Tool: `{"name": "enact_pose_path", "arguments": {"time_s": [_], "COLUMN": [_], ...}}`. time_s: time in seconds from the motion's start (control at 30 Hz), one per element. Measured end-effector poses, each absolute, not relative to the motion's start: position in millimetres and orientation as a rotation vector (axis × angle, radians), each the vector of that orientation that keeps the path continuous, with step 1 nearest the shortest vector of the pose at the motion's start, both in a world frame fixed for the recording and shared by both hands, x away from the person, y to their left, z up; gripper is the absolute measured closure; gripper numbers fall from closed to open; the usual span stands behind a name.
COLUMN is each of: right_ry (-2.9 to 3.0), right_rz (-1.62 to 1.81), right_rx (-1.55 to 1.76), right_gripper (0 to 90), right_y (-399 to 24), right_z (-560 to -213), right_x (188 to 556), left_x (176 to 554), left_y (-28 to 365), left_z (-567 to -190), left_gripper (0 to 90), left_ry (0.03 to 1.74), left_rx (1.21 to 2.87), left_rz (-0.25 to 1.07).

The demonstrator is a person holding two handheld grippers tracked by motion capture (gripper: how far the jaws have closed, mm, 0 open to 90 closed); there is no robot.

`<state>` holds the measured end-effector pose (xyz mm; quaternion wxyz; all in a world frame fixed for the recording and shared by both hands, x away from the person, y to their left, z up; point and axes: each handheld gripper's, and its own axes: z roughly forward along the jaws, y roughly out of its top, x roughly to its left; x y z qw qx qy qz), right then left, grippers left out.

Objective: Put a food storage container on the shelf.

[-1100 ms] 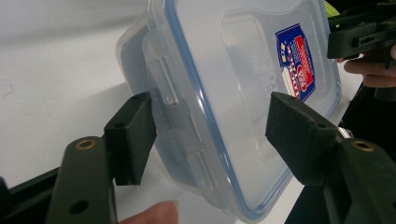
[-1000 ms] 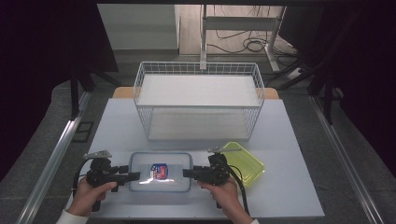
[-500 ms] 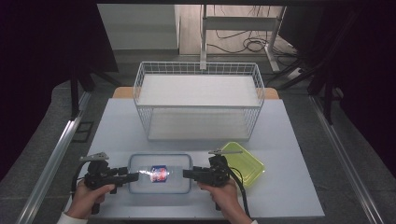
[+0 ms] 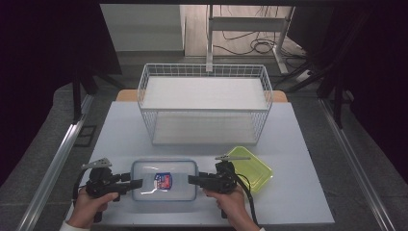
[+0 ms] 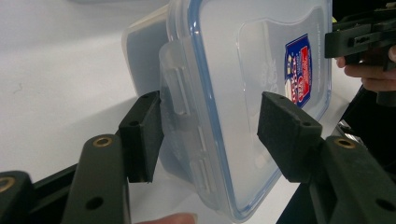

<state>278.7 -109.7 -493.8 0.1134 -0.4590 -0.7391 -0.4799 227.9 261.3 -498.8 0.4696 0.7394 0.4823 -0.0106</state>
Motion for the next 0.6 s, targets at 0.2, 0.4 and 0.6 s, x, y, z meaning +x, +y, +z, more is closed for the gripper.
{"name": "enact_pose_path", "arguments": {"time_s": [0.2,0.4,0.6], "right_ry": [-2.177,-2.191,-2.204], "right_rz": [-1.415,-1.424,-1.447], "right_rx": [-1.340,-1.329,-1.315], "right_gripper": [52.5,52.5,52.5], "right_y": [-110.0,-111.5,-114.6], "right_z": [-492.4,-490.4,-483.5], "right_x": [278.9,279.5,279.1], "left_x": [227.8,228.0,227.5], "left_y": [260.4,259.0,256.2], "left_z": [-497.8,-495.8,-489.4], "left_gripper": [42.4,42.7,43.0], "left_ry": [1.182,1.176,1.159], "left_rx": [1.813,1.807,1.803], "left_rz": [-0.015,-0.012,0.003]}}
